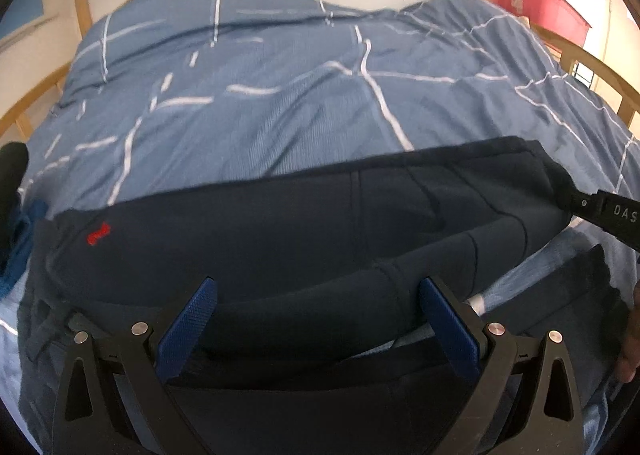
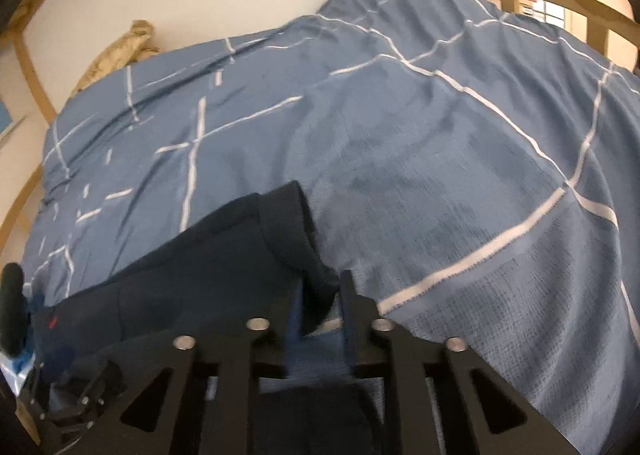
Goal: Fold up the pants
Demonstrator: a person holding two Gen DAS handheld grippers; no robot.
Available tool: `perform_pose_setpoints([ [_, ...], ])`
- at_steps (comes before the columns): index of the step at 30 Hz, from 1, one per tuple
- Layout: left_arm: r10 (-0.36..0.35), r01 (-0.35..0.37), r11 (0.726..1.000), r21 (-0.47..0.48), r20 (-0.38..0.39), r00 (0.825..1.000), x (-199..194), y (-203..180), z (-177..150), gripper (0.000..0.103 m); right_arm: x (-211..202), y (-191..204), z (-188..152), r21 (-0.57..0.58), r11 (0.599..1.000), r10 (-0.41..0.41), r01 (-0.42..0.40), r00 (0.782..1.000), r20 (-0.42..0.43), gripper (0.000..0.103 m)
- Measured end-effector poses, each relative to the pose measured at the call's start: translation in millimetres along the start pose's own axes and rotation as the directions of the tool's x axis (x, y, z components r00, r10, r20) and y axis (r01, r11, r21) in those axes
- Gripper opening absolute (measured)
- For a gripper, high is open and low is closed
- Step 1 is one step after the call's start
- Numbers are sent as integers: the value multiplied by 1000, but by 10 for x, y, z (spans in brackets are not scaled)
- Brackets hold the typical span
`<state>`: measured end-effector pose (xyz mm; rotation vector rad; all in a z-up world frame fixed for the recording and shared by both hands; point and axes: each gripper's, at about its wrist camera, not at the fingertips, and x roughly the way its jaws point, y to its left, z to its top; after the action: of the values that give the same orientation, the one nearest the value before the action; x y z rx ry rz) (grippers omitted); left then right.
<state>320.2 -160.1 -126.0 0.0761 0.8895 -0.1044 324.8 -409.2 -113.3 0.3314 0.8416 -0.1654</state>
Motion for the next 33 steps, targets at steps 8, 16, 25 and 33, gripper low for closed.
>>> perform_pose_setpoints([
  [8,-64,72,997,-30,207,976,-750,178,-49,102,-769,172,-166,-55,992,-99,111,977,189,60],
  [16,-75,95,994,-50,312,947,-1719,892,-551,102,-1714,783,-774,-168,985,84,-36,954,288,70],
  [25,107,-58,981,-184,271,957,-2125,1926,-1407,102,-1917,1312,-1611,-182,973,184,-140,949,255,70],
  [33,125,-72,969,-235,218,968,-2072,2300,-1789,102,-1805,1426,-2114,-78,982,185,-171,953,241,70],
])
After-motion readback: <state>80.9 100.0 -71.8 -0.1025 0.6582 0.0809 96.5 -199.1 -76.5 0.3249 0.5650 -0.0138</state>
